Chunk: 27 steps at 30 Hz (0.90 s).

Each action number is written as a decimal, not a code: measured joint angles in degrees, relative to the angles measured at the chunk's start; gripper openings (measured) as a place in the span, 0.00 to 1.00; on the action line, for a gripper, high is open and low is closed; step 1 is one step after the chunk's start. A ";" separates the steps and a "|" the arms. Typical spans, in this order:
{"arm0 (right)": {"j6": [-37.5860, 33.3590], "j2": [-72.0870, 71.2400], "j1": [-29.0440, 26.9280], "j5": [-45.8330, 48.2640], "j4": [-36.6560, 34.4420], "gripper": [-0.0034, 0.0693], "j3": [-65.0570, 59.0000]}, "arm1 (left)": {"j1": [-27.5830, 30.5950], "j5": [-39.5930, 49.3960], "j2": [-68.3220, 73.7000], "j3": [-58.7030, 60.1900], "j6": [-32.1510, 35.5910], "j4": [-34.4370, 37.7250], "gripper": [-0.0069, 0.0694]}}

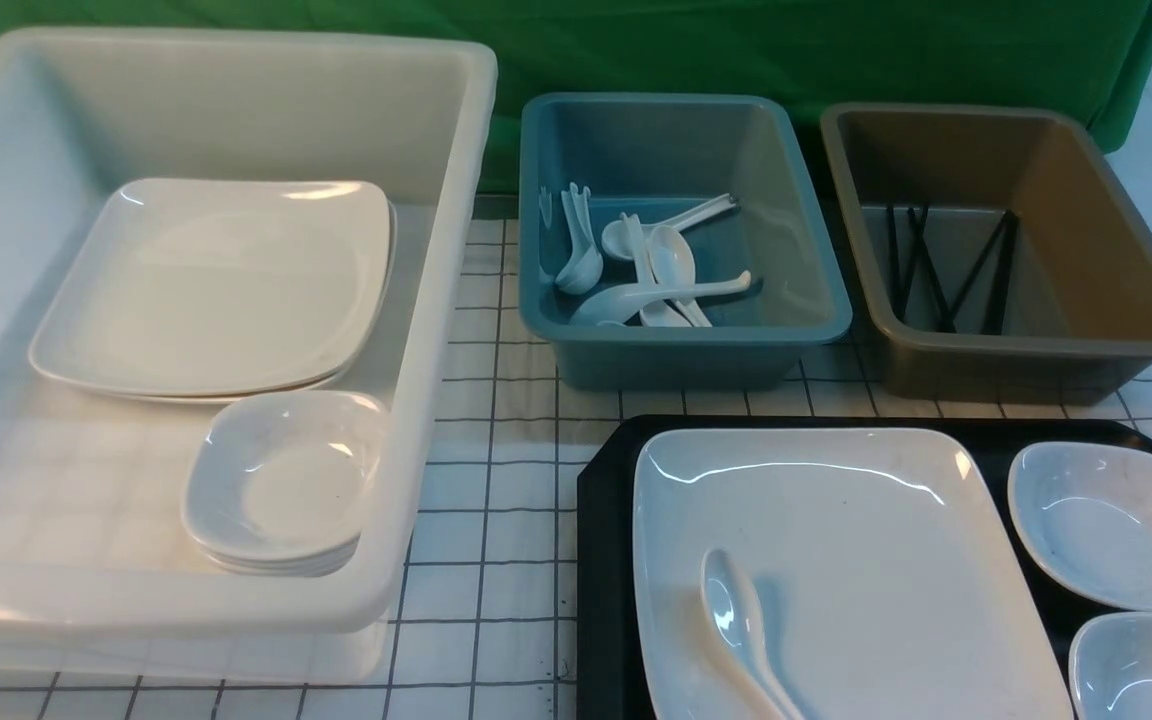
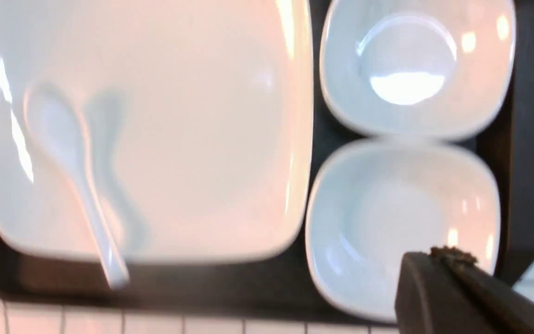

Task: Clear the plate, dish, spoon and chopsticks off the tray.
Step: Use the left arm to grab a soup spoon from the plate

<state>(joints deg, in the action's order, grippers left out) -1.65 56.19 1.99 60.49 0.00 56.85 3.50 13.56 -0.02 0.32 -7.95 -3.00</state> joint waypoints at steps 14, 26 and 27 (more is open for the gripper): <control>-5.74 -38.41 0.00 -4.73 0.00 0.09 -18.33 | 0.00 0.00 0.00 0.00 0.00 0.00 0.12; -6.21 -39.83 0.00 -3.31 -1.28 0.09 -19.03 | 0.00 -5.06 0.00 0.05 -26.26 42.26 0.12; -6.08 -39.83 0.00 -3.43 -1.28 0.09 -19.03 | 0.00 -4.81 0.00 0.05 -27.36 44.24 0.12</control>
<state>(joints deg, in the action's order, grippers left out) -7.73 16.36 1.99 57.05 -1.28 37.82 3.50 8.75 -0.02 0.37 -35.31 41.24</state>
